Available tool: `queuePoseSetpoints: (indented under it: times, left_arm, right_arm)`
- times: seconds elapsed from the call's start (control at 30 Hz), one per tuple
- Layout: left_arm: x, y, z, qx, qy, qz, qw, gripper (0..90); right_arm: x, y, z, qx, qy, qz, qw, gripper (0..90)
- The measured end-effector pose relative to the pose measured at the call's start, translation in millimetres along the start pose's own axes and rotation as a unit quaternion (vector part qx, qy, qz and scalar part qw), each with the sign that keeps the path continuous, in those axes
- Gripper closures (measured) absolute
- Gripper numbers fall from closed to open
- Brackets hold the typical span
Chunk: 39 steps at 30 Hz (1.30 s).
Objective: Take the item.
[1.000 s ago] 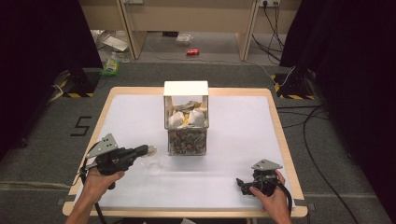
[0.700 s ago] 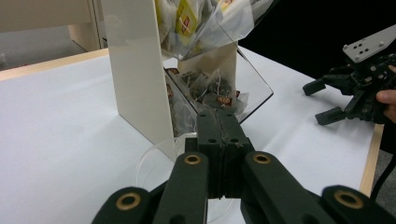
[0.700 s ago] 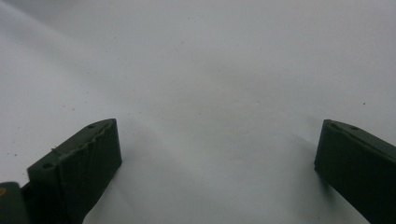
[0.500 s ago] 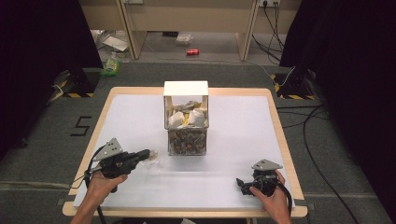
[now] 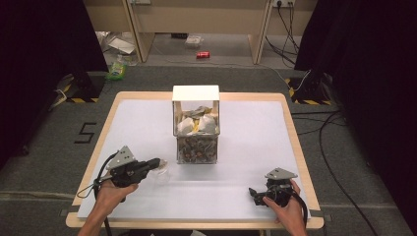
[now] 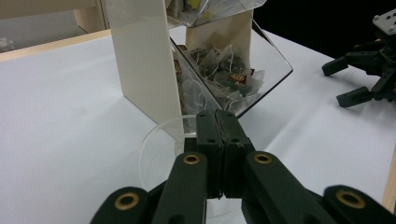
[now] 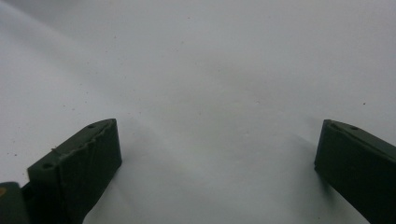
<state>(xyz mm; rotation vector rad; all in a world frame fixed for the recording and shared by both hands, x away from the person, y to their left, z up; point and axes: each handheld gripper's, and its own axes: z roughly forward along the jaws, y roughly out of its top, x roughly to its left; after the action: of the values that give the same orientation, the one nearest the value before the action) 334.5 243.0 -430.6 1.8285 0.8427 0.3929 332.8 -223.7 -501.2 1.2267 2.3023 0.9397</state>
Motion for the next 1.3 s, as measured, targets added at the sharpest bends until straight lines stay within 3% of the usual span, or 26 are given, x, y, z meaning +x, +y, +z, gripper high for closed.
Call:
queuePoseSetpoints:
  times: [0.17, 0.53, 0.77, 0.83, 0.9, 1.07, 1.3]
  left_arm:
    - [-1.7, -0.2, 4.2, 0.008, 0.006, 0.012, 0.9999, 85.6]
    - [-1.7, 3.7, 0.8, -0.008, 0.0, 0.003, 1.0, 73.2]
    - [-1.7, 6.3, -1.0, -0.008, -0.004, -0.006, 0.9999, 55.8]
    - [-1.1, 7.4, -1.3, -0.007, 0.007, -0.007, 0.9999, 47.2]
    - [-0.6, 7.9, -1.3, -0.005, 0.002, -0.012, 0.9999, 40.0]
    - [-0.5, 8.4, -2.8, -0.006, -0.008, -0.012, 0.9999, 28.5]
    - [1.3, 8.1, -4.5, -0.012, 0.005, -0.016, 0.9998, 17.6]
  right_arm:
    - [0.0, 0.0, 0.0, 0.0, 0.0, 0.0, 1.0, 1.2]
    - [0.0, 0.0, 0.0, 0.0, 0.0, 0.0, 1.0, 1.2]
    - [0.1, -0.1, 0.1, -0.001, 0.0, 0.0, 1.0, 1.2]
    - [0.1, -0.1, 0.1, -0.001, 0.0, 0.0, 1.0, 1.3]
    - [0.1, -0.1, 0.1, -0.001, -0.001, 0.0, 1.0, 1.3]
    - [0.2, -0.1, 0.0, -0.001, -0.001, -0.001, 1.0, 1.3]
    - [0.2, -0.1, 0.0, -0.001, -0.001, -0.001, 1.0, 1.3]
